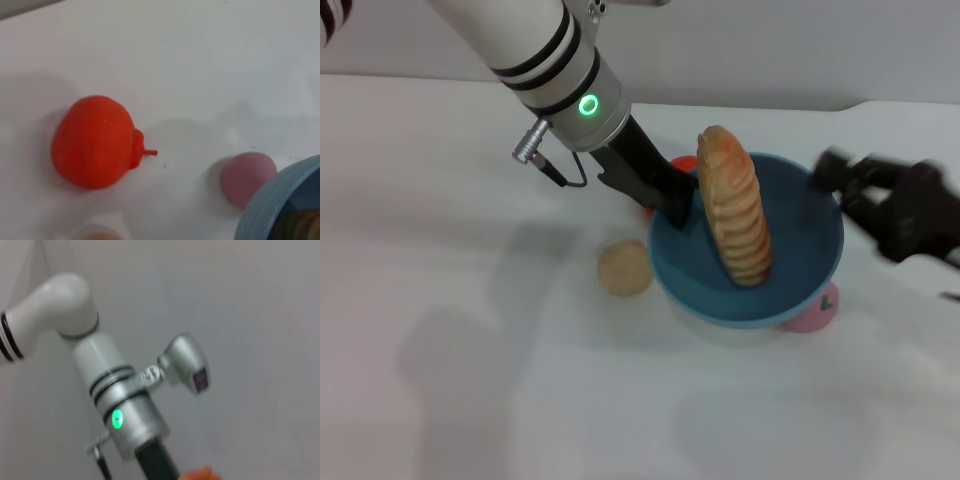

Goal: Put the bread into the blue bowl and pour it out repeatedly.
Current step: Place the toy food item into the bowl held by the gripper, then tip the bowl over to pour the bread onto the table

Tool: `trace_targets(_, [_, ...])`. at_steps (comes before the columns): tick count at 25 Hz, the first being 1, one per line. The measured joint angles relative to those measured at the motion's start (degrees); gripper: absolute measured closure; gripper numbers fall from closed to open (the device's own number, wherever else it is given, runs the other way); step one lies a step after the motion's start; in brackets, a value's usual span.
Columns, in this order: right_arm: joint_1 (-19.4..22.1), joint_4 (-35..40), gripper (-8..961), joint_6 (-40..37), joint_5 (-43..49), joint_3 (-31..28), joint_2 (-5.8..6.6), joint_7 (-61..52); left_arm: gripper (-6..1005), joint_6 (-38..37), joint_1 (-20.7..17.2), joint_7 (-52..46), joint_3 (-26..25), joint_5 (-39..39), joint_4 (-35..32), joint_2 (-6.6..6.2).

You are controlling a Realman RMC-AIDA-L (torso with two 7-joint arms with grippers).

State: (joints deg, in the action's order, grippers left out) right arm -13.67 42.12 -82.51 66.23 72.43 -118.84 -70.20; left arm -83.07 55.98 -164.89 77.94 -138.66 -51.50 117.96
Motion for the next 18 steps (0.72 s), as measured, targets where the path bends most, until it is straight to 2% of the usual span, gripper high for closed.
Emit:
trace_targets(6, [1.6, -2.5, 782, -2.5, -2.8, -12.7, 0.18, 0.0, 995, 5.1, 0.7, 0.0, 0.8, -1.5, 0.0, 0.20])
trace_targets(8, [2.1, -5.7, 782, -0.7, -2.8, -20.1, 0.41, -0.1, 995, 11.7, 0.7, 0.0, 3.7, -1.5, 0.0, 0.34])
trace_targets(10, [2.2, -6.9, 781, 0.2, -2.5, -21.8, 0.50, -0.1, 995, 13.3, 0.7, 0.0, 4.7, -1.4, 0.0, 0.36])
trace_targets(12, [2.7, -8.3, 781, 1.6, -2.0, -23.7, 0.71, -0.2, 995, 18.0, 0.7, 0.0, 8.1, -1.3, 0.3, 0.45])
trace_targets(18, [4.6, -11.2, 779, 2.8, -1.5, -24.5, 0.83, -0.2, 995, 31.1, 2.3, 0.1, 15.8, 0.9, 6.0, 0.94])
